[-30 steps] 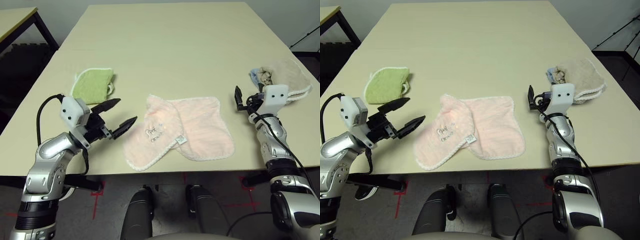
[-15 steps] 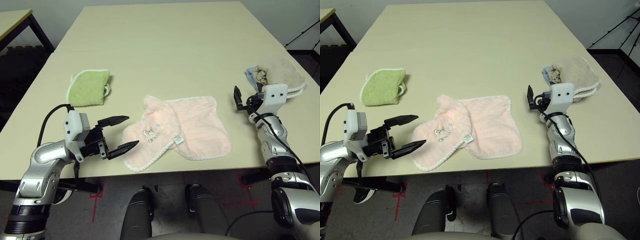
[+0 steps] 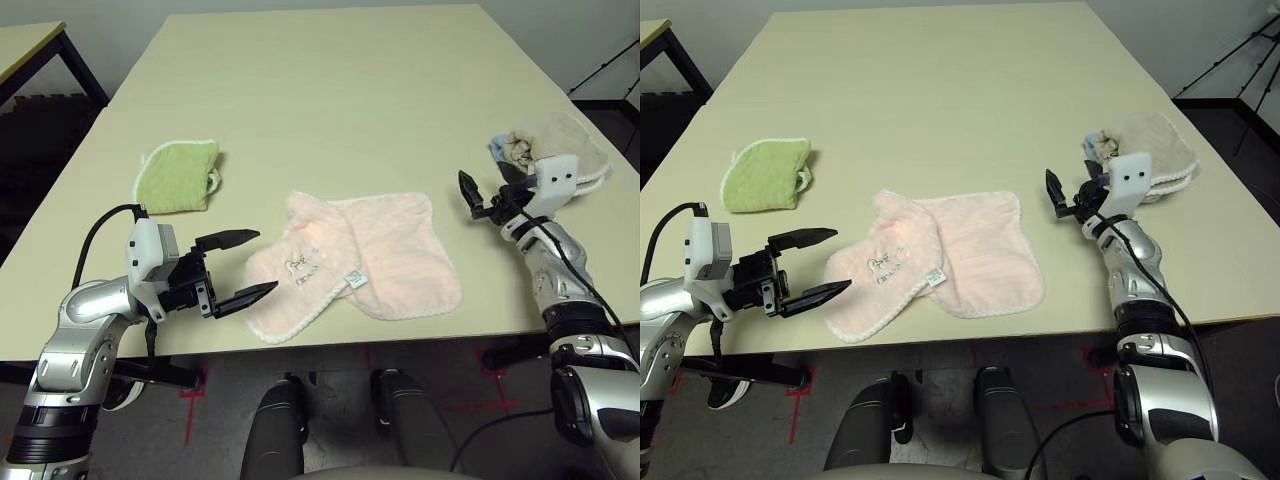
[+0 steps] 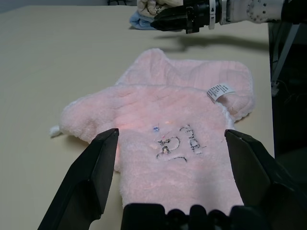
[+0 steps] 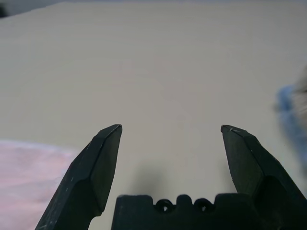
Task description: Fold the towel and set it aside.
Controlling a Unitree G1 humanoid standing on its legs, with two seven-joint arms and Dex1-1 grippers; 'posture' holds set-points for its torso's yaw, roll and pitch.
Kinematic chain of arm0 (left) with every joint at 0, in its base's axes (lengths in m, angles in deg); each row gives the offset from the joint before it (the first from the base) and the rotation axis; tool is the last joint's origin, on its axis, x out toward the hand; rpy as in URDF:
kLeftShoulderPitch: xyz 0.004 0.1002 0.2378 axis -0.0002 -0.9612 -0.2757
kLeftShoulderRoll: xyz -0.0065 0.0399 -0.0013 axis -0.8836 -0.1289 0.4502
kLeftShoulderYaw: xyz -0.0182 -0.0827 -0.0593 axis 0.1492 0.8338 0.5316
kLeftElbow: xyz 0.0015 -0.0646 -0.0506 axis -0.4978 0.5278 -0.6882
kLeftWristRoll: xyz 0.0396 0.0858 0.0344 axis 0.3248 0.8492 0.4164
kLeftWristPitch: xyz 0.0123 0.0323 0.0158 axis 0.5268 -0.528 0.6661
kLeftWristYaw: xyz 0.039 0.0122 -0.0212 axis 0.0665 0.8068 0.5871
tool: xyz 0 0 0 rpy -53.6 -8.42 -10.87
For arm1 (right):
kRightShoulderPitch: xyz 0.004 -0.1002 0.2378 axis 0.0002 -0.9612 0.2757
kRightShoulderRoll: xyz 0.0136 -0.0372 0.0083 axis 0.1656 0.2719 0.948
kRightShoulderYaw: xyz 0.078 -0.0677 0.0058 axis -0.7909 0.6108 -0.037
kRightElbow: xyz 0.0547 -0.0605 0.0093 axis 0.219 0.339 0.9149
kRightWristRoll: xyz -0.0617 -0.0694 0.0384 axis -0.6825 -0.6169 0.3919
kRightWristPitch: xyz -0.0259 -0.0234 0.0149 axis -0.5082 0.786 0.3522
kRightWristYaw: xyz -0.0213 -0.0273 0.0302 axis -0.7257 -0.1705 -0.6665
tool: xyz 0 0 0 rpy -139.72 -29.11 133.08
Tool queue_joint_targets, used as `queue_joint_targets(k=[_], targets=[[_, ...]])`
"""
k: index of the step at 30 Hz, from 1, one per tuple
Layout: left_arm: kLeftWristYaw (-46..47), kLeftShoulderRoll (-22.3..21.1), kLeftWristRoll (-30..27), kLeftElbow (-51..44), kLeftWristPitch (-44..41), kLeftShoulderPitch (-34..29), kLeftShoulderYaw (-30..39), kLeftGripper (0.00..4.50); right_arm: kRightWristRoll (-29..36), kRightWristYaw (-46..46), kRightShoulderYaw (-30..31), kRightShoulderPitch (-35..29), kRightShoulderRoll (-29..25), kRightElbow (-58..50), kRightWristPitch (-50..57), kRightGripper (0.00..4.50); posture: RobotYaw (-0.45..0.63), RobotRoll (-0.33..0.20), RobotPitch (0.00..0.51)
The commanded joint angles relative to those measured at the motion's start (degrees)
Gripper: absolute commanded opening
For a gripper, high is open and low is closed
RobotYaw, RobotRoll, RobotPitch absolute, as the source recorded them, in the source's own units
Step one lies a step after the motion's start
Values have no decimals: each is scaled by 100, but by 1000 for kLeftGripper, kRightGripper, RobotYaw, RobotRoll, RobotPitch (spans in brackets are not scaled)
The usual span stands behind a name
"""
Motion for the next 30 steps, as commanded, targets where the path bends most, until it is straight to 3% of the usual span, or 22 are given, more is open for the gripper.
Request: queue_joint_targets(k=[1,8,15,30], targets=[[36,-29,100,95,-33,-16,-95,4500,97,80,72,67,-251,-359,1078,4466,-94,0,127],[76,-38,131,105,-62,-38,-119,4500,349,968,477,445,-619,-637,2950,4466,-89,0,131],[149,-68,150,13,-146,-143,-89,4500,396,1176,765,853,-535,-644,4109,4466,-79,0,133],[239,-82,182,-76,-173,-270,-92,4500,-36,997,1155,1342,-467,-201,4736,4466,-58,0,136]])
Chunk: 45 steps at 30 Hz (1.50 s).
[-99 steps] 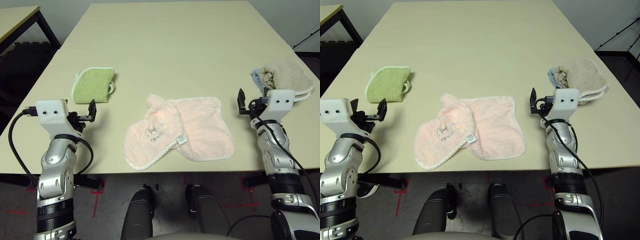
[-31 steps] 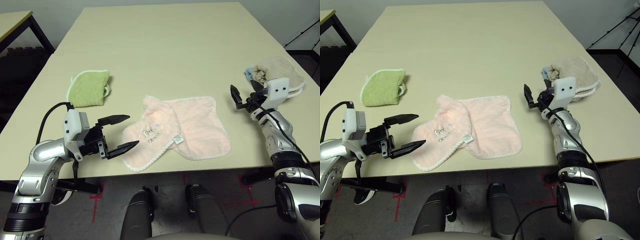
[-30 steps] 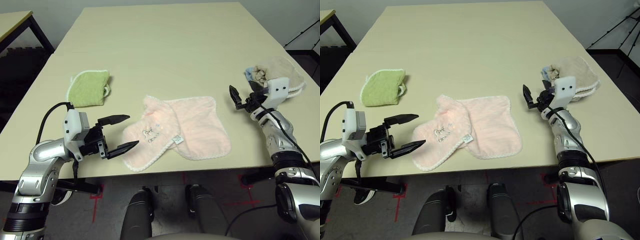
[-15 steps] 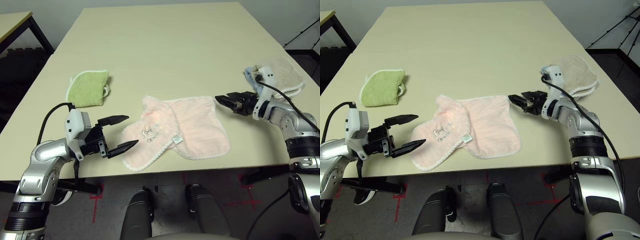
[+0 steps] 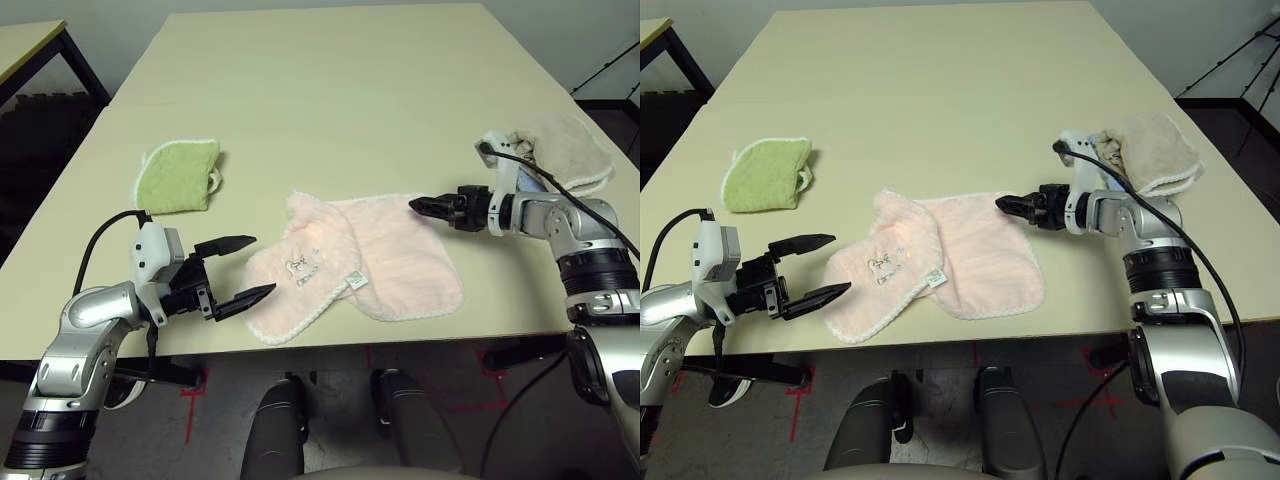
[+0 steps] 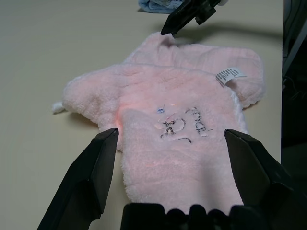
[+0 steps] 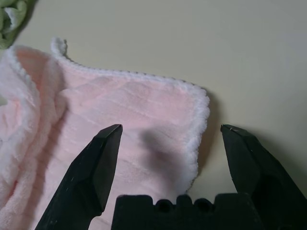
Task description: Fold the towel and set it aside.
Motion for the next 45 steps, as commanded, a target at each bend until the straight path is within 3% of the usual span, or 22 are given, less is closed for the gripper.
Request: queue_joint_targets(k=[1,4,12,26,36,45], targets=[[35,-47,84,-58,-40,-84,-81,4500,-169,-72,121,111,9,223,9,4094,-58,0,136],[45,-51,91,-63,-47,-98,-86,4500,-214,-41,155,161,23,327,-64,3223,-53,0,138],[98,-37,99,-90,-114,-114,-92,4500,-303,-58,101,339,186,620,-369,29,-49,0,139],[286,66,93,-100,-203,-89,-132,4500,-447,-286,-437,546,243,1101,-2388,29,-54,0,136],[312,80,95,-26,-216,19,-179,4500,-779,-103,-275,358,222,937,-3367,29,-60,0,134],[372,105,76,-17,-250,58,-173,4500,-1509,-160,82,224,176,1089,-5096,29,-60,0,132]])
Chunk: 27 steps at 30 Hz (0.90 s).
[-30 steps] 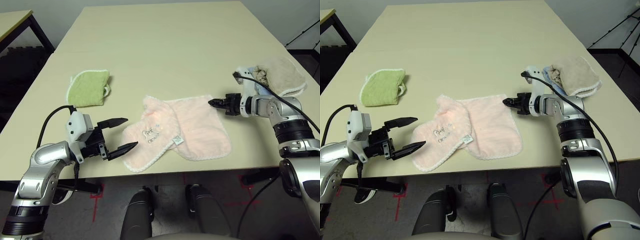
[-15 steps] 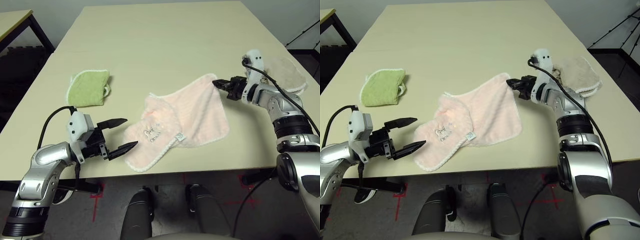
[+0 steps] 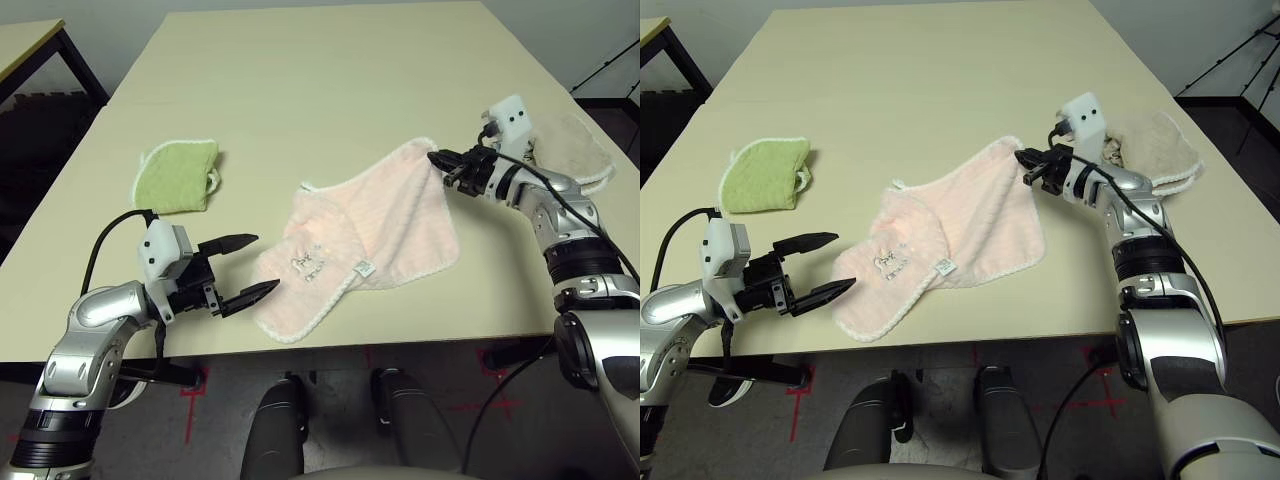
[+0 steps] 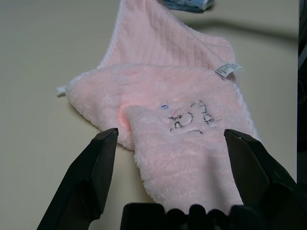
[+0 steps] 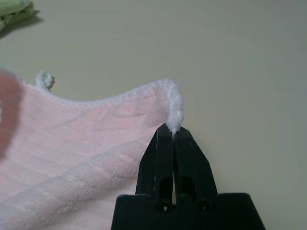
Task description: Fold the towel and set it aside.
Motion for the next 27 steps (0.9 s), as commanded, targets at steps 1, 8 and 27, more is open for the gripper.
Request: queue_joint_targets(k=[1,8,27], targets=[[18,26,12,24,-44,-1,-66,4500,-270,-74,129,-36,-53,101,-670,29,-60,0,132],[326,229,-250,-15,-339,235,60,4500,-325,-207,85,54,-39,345,-854,29,-61,0,133],[879,562,-544,-211,-1138,854,-6,4500,-530,-1103,-42,957,-100,1369,-1726,29,-73,0,134]])
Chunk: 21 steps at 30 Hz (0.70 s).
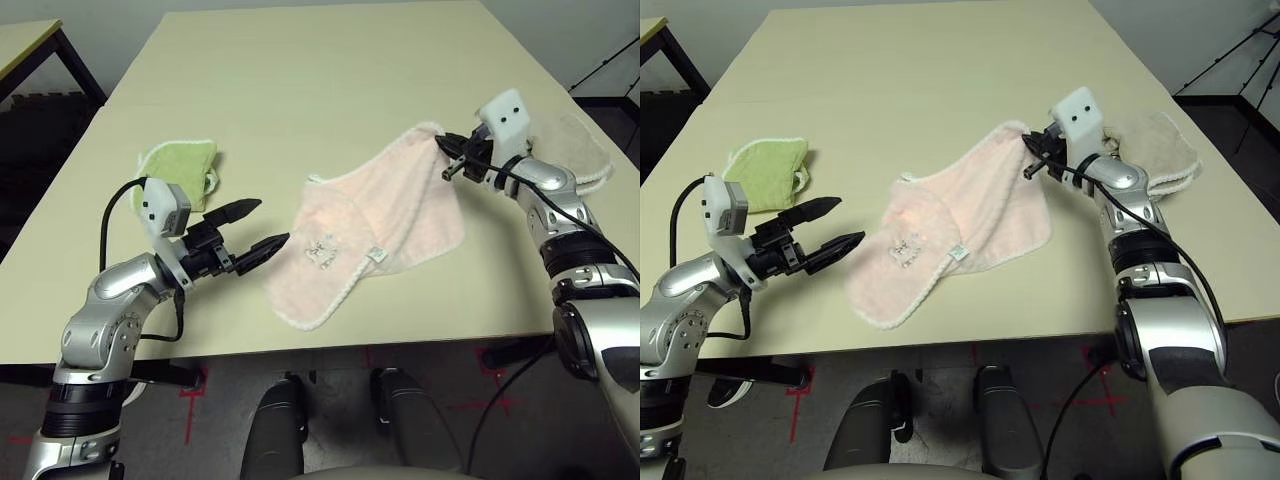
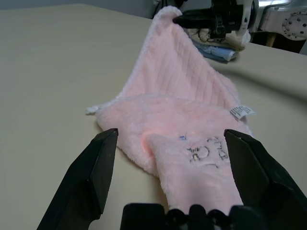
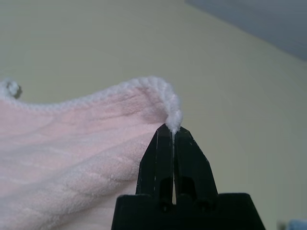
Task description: Fold the towel and set it aside.
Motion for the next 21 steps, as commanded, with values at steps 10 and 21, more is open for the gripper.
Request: queue_joint_targets(k=[10,21], targets=[[198,118,-4,-115,-223,-5,-160,4500,-39,-96,-104,1071,20,782,-958,29,-72,0,125],[1007,439,-220,32,-1087,399,-68,4500,42,-67,-229,1591,72,997,-1918,29,-75,0,126]])
